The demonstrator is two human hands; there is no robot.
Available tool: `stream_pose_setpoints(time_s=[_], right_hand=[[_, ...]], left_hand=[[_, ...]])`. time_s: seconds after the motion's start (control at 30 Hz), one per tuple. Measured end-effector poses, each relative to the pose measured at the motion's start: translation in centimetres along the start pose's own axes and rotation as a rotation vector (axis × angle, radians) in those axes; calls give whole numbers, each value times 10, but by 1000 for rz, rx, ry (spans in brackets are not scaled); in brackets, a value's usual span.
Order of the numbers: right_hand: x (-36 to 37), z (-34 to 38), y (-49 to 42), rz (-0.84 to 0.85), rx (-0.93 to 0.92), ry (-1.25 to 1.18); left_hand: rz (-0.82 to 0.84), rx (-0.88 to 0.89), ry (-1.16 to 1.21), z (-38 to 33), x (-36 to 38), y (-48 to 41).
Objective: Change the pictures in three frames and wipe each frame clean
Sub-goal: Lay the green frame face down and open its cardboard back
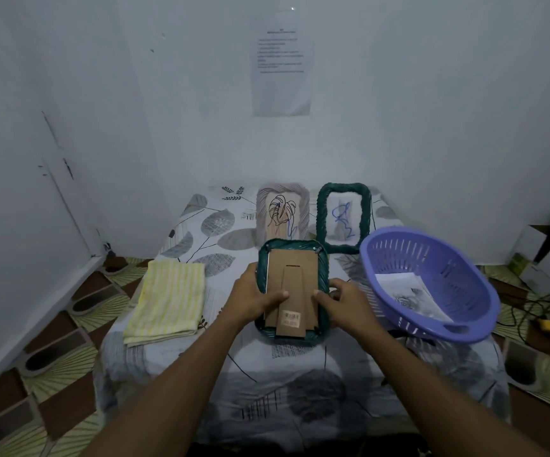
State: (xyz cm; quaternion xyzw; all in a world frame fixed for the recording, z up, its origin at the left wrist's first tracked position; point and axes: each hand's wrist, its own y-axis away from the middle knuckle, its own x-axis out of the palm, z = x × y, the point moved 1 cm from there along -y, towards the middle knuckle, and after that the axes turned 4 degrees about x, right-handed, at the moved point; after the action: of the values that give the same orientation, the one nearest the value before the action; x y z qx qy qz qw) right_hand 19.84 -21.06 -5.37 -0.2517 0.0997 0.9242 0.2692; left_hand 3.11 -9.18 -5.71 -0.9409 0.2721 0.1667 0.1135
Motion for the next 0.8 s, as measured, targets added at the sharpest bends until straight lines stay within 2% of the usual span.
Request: stream_pose_setpoints(time_s=[0.1,0.23,0.33,0.4,0.53,0.63,0.8], right_hand=[[0,0,-4,-8,6,6],[-4,-2,-15,-42,52,-133],[-3,-8,-31,-33,94,-168],[-3,-12,-41,-43,118,-234],[3,-15,-59,-16,79,-360],[9,-23,-70,-37,30,-316],[14,-37,-72,-42,82,-398]], left_hand=[[-15,21,-40,5,5,-3],[17,-40,97,10,12,-10],[-74,-102,212,14,13,-22],[-122,-106,202,18,10,-35],[-67,-7,105,23,12,-55],[-71,-37,185,33,19,-58],[-17,-79,316,43,18,-58]])
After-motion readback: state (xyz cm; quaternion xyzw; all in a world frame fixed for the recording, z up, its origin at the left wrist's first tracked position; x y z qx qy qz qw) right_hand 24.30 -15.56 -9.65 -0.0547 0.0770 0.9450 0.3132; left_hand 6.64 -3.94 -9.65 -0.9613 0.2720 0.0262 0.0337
